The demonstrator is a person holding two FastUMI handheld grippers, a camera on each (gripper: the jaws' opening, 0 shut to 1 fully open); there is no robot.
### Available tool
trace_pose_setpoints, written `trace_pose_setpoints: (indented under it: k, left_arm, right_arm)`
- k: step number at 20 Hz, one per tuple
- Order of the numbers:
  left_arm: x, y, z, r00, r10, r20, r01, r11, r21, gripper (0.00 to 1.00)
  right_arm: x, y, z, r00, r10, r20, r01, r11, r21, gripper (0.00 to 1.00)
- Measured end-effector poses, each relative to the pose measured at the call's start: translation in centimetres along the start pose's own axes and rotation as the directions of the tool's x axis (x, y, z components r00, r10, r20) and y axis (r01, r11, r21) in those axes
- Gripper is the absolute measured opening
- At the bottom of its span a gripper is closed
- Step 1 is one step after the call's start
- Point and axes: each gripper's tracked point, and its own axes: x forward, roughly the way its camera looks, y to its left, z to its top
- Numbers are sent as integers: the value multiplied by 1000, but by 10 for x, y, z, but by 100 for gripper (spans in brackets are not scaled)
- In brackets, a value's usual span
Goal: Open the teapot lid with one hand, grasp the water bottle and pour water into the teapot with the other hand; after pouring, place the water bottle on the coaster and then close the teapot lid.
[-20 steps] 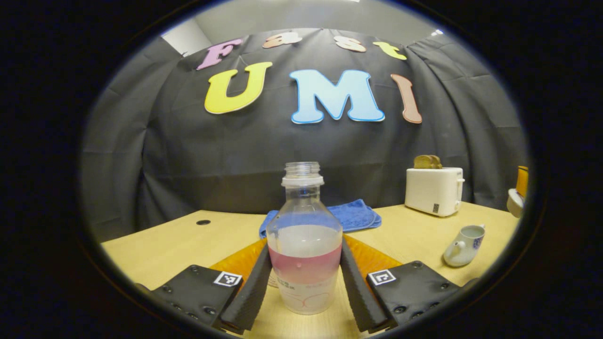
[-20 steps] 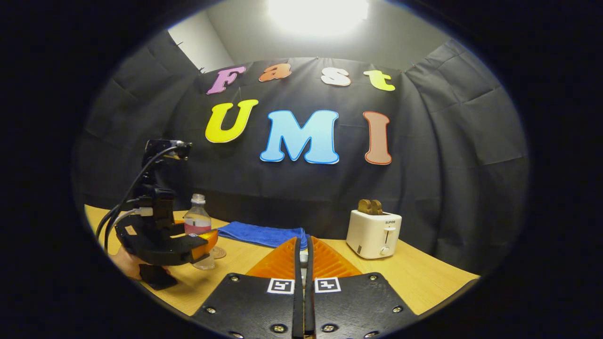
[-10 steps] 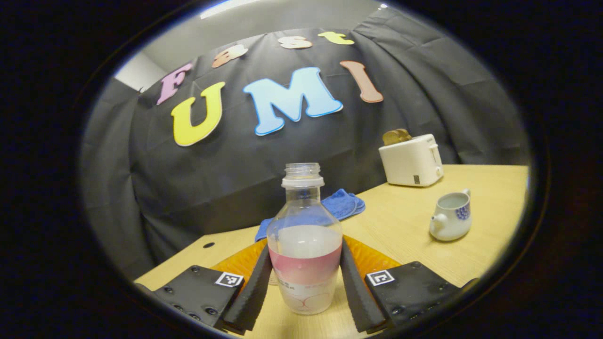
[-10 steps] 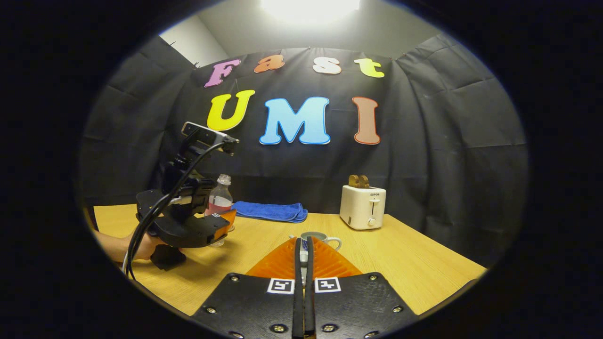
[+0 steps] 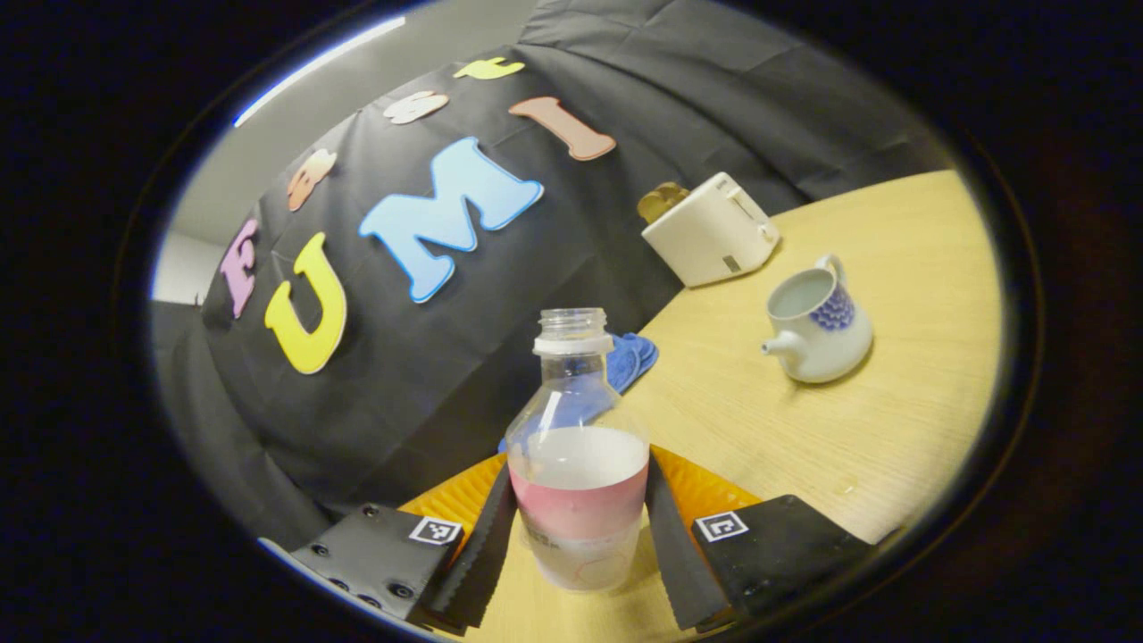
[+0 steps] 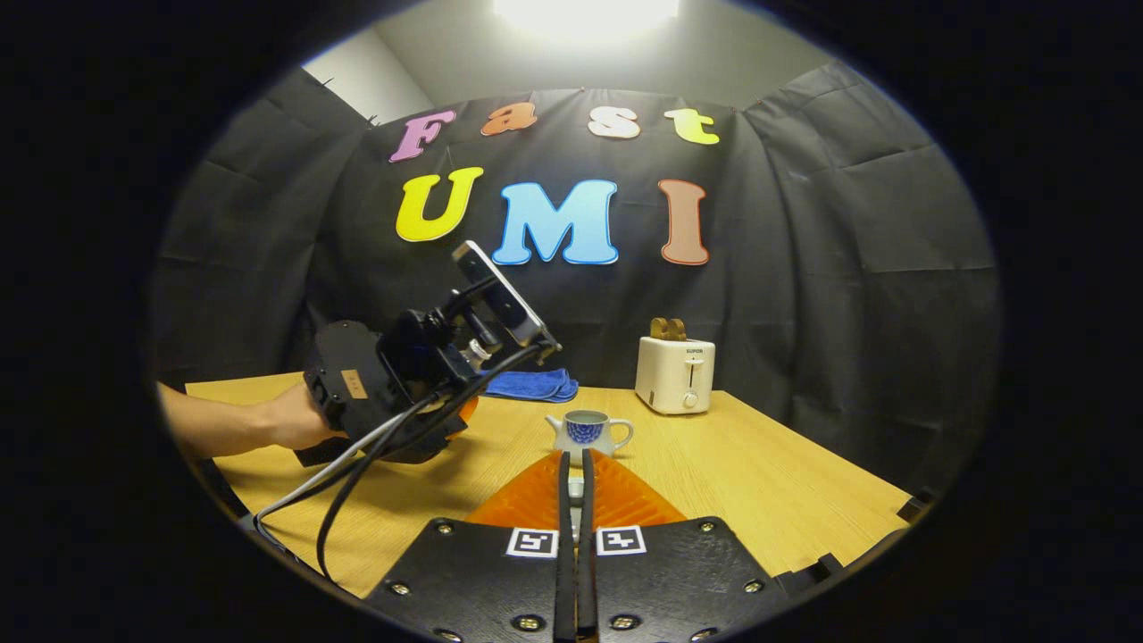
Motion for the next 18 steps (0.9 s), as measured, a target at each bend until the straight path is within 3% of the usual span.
trace_pose_setpoints:
  k: [3,10,15,18]
  left_arm:
    - [7,-18,10,1000,-27,-4,27,993,119,86]
    - [22,-57,34,996,-83,-14,83,937,340,84]
    - [29,-69,35,995,-97,-37,104,909,404,84]
    - [25,-76,33,992,-107,-72,129,865,485,84]
  right_arm:
    - [-4,-1,-4,1000,3,-9,-3,1000,10,1]
    - [-8,-7,-10,1000,2,-23,-2,1000,20,1]
    - [-11,-18,-18,999,-19,-34,20,999,28,1]
    - [-12,-18,-21,999,-14,-47,16,999,37,1]
